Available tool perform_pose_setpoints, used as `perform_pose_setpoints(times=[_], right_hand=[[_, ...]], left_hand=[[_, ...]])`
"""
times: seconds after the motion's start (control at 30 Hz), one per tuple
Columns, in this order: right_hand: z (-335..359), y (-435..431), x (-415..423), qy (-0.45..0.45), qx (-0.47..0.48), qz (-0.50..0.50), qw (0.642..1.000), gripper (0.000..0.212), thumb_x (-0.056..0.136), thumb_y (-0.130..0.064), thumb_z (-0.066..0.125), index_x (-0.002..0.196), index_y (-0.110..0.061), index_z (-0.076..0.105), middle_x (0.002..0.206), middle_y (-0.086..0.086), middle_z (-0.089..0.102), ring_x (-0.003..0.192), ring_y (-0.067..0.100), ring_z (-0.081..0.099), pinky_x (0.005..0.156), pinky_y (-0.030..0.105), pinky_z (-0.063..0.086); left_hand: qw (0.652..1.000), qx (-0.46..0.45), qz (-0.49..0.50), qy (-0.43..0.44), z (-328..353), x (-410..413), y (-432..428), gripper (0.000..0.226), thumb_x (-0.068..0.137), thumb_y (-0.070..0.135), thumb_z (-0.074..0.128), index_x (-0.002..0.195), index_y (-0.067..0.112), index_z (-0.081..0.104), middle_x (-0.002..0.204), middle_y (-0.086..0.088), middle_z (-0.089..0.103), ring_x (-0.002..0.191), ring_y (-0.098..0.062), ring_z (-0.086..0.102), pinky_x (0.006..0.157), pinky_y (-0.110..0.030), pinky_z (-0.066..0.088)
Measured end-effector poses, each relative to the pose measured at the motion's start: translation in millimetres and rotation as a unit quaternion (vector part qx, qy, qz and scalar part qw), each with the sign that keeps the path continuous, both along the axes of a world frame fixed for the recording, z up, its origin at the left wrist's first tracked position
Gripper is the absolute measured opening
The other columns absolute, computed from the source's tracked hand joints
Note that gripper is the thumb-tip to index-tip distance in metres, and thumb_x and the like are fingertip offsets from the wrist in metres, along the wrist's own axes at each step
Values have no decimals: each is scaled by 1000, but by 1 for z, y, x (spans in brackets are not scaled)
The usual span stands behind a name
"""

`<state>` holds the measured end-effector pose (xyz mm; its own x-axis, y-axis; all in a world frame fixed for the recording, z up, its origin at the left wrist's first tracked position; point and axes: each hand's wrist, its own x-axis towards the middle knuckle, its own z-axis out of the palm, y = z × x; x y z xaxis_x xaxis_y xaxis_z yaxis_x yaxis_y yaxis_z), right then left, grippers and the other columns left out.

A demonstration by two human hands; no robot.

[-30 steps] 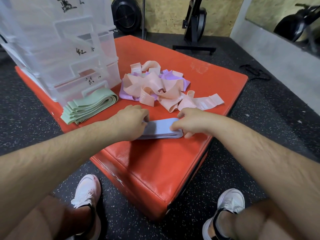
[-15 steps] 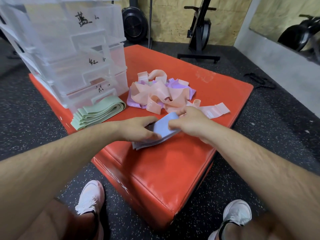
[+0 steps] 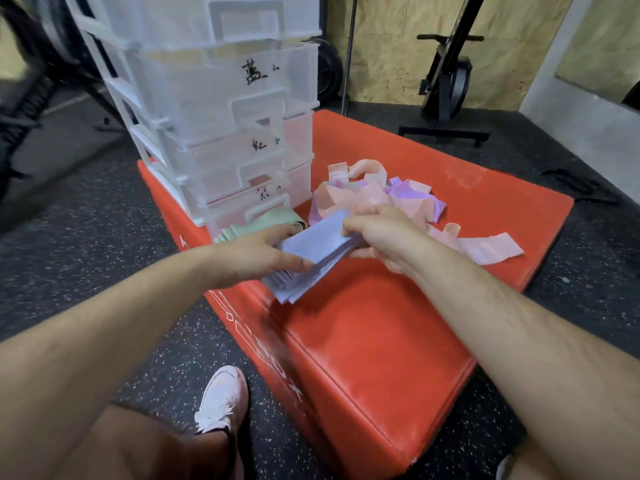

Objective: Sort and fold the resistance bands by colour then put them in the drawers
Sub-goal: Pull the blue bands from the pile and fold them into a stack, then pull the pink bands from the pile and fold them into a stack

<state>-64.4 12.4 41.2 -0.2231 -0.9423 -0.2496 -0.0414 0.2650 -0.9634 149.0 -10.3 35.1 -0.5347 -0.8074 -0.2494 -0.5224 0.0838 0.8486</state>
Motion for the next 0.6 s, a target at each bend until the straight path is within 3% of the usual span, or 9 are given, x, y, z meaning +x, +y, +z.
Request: perform_pose_setpoints(times=[0.1,0.17,0.27,0.37,0.47,0.6], right_hand=[[-19,-14,19,16,-14,7,1000,21,78,1,67,90,-14,58,97,7,61,89,20,66,69,40,64],[-34,-23,33,34,-16,5,999,31,75,-4,69,101,-17,60,106,4,63,94,19,67,74,44,64],[-49,-33,47,72,-32,-5,997,41,76,-6,68,113,-21,57,109,-3,62,89,17,65,81,45,62],[-58,-40,53,125,-57,-4,990,36,78,-7,67,107,-24,57,102,-9,62,80,13,62,75,33,58],[-65,-46,54,170,-71,12,983,26,79,-12,71,96,-28,60,102,-5,65,77,15,62,79,35,57],[-70,-48,51,309,-115,80,941,17,84,-22,76,96,-24,63,109,2,60,95,15,57,79,23,39]], left_hand=[[990,-118,33,-73,0,21,-4,44,80,35,80,109,41,47,88,-8,70,76,-24,69,70,-38,56],[973,-183,16,-139,-6,29,-5,46,81,35,76,109,42,40,83,-12,67,70,-26,66,70,-40,56],[945,-266,8,-188,-18,31,-8,53,80,32,69,119,44,35,93,-8,55,79,-31,60,77,-41,51],[942,-269,3,-200,-27,29,-13,47,85,28,65,127,33,43,105,-2,42,86,-28,57,81,-35,46],[923,-308,-3,-232,-33,28,-16,29,84,34,59,111,24,60,107,-6,43,89,-31,56,84,-39,48],[842,-446,-24,-303,-30,25,-15,22,82,33,62,97,20,71,119,-6,49,114,-32,46,91,-41,40]])
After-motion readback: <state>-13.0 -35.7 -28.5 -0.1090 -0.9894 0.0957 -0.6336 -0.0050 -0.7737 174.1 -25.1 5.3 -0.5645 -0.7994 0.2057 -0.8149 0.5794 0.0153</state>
